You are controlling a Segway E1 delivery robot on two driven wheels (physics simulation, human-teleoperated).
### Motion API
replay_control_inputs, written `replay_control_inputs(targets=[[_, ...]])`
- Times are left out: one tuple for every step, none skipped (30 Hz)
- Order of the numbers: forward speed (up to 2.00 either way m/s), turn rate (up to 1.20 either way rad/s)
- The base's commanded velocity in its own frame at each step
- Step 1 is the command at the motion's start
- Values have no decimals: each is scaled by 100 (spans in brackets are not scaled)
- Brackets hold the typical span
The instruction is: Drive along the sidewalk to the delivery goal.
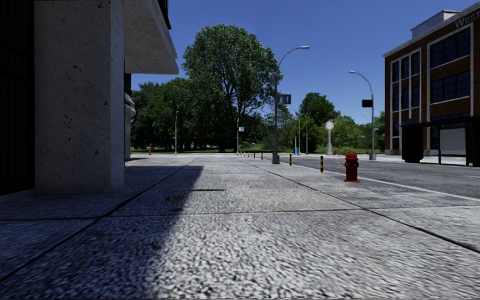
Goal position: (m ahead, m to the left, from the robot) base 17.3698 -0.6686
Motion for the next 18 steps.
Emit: replay_control_inputs(targets=[[200, -19], [200, -19], [200, -19], [200, -19], [200, -19], [200, -19], [200, -19], [200, -19], [200, -19], [200, -19], [200, -19], [200, -19], [200, -19], [200, -19], [200, -19], [200, -19], [200, -19], [200, -19]])
